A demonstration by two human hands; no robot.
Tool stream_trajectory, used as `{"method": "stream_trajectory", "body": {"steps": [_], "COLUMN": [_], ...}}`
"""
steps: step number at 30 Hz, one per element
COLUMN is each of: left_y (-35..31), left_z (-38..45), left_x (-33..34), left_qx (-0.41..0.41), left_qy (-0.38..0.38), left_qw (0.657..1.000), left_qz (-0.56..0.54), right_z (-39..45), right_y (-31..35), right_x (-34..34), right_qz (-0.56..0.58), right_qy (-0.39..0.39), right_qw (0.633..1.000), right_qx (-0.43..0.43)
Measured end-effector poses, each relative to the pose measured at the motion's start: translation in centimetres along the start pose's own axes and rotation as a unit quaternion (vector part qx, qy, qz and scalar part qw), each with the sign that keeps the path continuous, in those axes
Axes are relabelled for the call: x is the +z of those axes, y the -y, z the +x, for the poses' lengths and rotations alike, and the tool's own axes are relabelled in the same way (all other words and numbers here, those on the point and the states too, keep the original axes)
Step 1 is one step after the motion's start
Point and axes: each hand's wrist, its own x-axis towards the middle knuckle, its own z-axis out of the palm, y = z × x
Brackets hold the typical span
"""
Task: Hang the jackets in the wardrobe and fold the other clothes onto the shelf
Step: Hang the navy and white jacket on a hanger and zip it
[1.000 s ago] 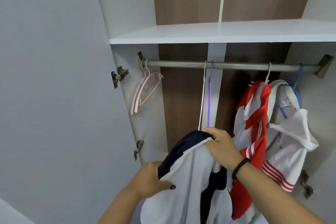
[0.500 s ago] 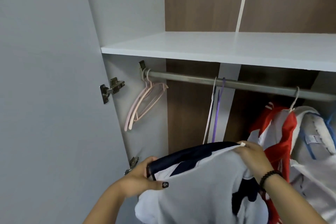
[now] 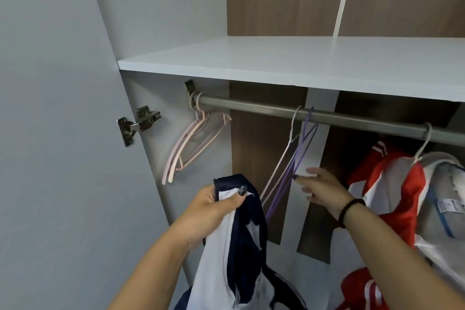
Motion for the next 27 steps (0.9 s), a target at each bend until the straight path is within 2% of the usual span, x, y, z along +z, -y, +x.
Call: {"method": "stream_trajectory", "body": {"steps": [3, 8, 14, 19, 22, 27], "left_y": [0.7, 1.0, 1.3, 0.9, 0.9, 1.0], "left_z": [-0.1, -0.3, -1.4, -2.0, -2.4, -3.1], "left_x": [0.4, -0.5, -1.7, -2.8, -3.1, -2.7], "left_qx": [-0.034, -0.053, -0.067, -0.067, -0.085, -0.128], "left_qy": [-0.045, -0.042, -0.057, -0.177, -0.200, -0.221], "left_qw": [0.997, 0.990, 0.985, 0.982, 0.976, 0.966], "left_qz": [-0.057, -0.124, -0.150, -0.028, -0.005, -0.033], "right_z": [2.7, 5.5, 6.3, 5.4, 4.0, 0.3], "right_y": [1.1, 1.5, 2.3, 3.5, 3.8, 3.3], "right_x": [1.7, 3.9, 4.8, 4.0, 3.4, 2.5], "right_qz": [0.031, 0.141, 0.291, 0.276, 0.233, 0.194], "right_qy": [-0.089, -0.045, -0.011, -0.076, -0.084, -0.094], "right_qw": [0.996, 0.986, 0.954, 0.957, 0.969, 0.976], "right_qx": [0.008, 0.079, 0.066, 0.034, 0.007, -0.040]}}
